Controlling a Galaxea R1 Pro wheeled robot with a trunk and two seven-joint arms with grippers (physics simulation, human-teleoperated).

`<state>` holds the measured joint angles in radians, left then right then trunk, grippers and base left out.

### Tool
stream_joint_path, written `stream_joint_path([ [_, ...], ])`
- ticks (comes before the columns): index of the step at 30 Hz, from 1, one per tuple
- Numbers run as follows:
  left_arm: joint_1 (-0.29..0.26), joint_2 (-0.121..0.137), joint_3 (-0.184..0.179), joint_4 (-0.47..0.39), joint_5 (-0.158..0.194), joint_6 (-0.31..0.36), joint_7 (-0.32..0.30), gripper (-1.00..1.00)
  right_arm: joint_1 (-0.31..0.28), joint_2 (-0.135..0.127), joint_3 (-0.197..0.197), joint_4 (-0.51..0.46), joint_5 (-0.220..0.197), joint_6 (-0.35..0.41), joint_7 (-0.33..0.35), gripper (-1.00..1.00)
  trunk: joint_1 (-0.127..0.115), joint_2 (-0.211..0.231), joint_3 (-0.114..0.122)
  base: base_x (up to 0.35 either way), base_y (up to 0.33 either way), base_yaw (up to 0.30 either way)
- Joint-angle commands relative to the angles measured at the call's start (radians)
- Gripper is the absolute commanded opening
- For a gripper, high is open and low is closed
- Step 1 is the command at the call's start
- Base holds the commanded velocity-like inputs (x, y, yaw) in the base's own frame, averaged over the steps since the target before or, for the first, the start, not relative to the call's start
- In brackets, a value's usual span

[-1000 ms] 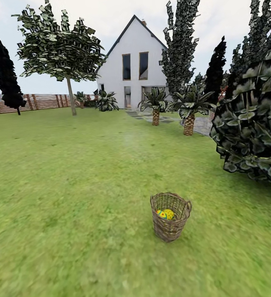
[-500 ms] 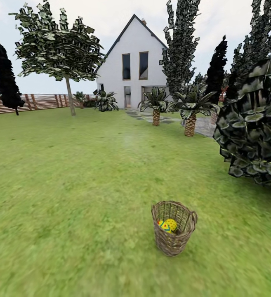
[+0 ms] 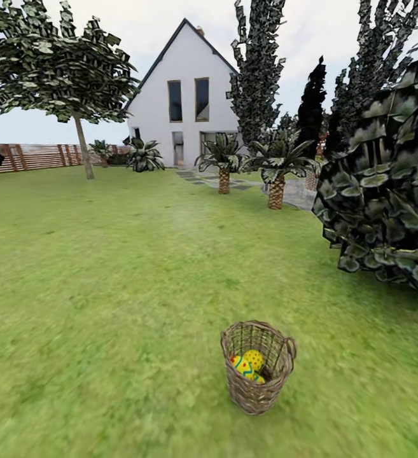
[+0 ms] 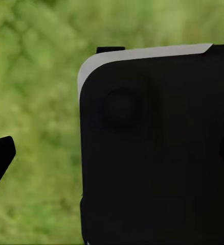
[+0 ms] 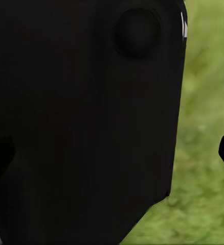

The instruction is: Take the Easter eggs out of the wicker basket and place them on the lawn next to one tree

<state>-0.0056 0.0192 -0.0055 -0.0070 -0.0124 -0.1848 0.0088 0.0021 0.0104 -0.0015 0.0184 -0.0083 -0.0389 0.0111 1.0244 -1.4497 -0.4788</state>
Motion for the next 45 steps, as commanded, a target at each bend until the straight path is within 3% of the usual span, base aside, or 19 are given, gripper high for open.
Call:
stream_joint_path([
  [1,-0.001,0.000,-0.001,0.001,-0.001,-0.004,0.001,1.00,-0.001,0.000,0.000,0.002,-0.001,-0.004,0.001,1.00,0.001,0.000,-0.001,0.339,0.054,-0.035],
  [26,-0.001,0.001,-0.001,0.001,-0.001,-0.034,0.000,1.00,-0.001,0.002,0.000,0.002,-0.001,-0.004,0.001,1.00,0.001,0.000,-0.001,0.315,0.041,-0.004],
  [45,-0.001,0.001,-0.001,0.000,-0.001,-0.039,0.000,1.00,-0.001,-0.002,-0.004,-0.005,0.001,-0.003,-0.005,1.00,0.001,0.000,-0.001,-0.014,0.000,0.000],
])
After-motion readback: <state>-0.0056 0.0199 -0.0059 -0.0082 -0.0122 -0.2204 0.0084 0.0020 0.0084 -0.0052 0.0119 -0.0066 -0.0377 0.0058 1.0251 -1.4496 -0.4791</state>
